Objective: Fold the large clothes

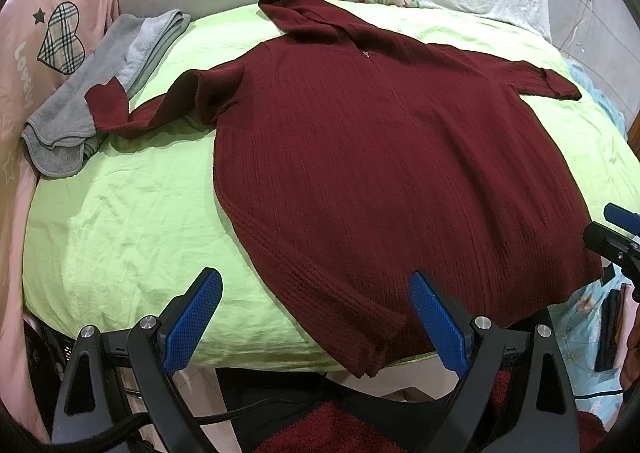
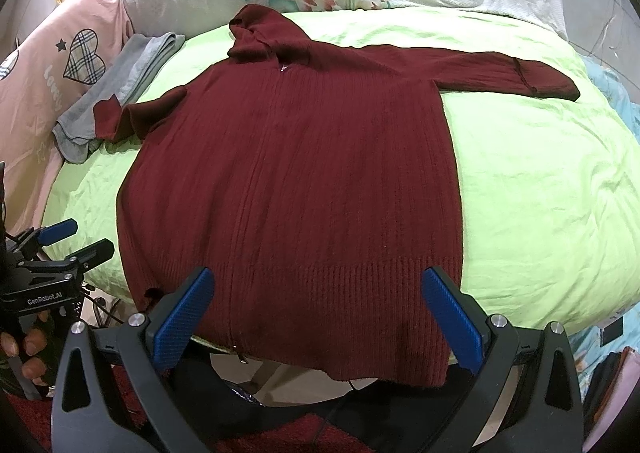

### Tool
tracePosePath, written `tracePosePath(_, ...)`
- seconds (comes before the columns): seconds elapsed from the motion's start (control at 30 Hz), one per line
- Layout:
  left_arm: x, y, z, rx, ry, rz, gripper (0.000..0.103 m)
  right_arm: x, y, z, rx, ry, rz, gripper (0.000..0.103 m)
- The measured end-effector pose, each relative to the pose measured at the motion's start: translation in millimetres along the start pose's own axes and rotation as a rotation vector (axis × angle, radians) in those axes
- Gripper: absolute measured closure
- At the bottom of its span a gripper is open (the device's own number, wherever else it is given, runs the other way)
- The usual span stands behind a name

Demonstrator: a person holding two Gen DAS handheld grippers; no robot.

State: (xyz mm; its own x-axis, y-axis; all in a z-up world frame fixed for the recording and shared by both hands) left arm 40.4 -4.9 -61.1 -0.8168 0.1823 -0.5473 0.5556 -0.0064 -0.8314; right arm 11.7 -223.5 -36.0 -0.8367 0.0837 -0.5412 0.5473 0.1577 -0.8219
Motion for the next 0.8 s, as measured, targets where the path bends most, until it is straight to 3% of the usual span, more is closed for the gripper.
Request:
tracePosePath(0.2,-1,5,2,0.007,0.005,-0.017,0.008,-1,3,0,-0.033,0.027,-0.017,0.000)
tracePosePath(0.47,-11,16,1,0.016,0.013,-0.029,0.007,-12,2,10,-0.052,0.062,0.035,0.000)
tracePosePath(0.8,-39,39,-1,0.004,0.036,-0.046,0.007,-54,5,59,-0.008,0.108,0.121,0.001)
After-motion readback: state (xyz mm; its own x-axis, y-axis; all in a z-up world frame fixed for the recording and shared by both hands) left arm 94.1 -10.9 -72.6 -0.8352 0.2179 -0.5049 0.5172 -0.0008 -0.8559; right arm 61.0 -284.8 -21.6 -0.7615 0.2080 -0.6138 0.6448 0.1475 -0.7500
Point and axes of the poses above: each gripper's, at about its wrist camera, not at the fingertips, and y roughly the way its jaws point, z to its right, x to its underside, the point moved 7 cm from there along y, roughly the way its jaws point, and after that the axes turned 4 degrees about y, right-handed, at the moved point
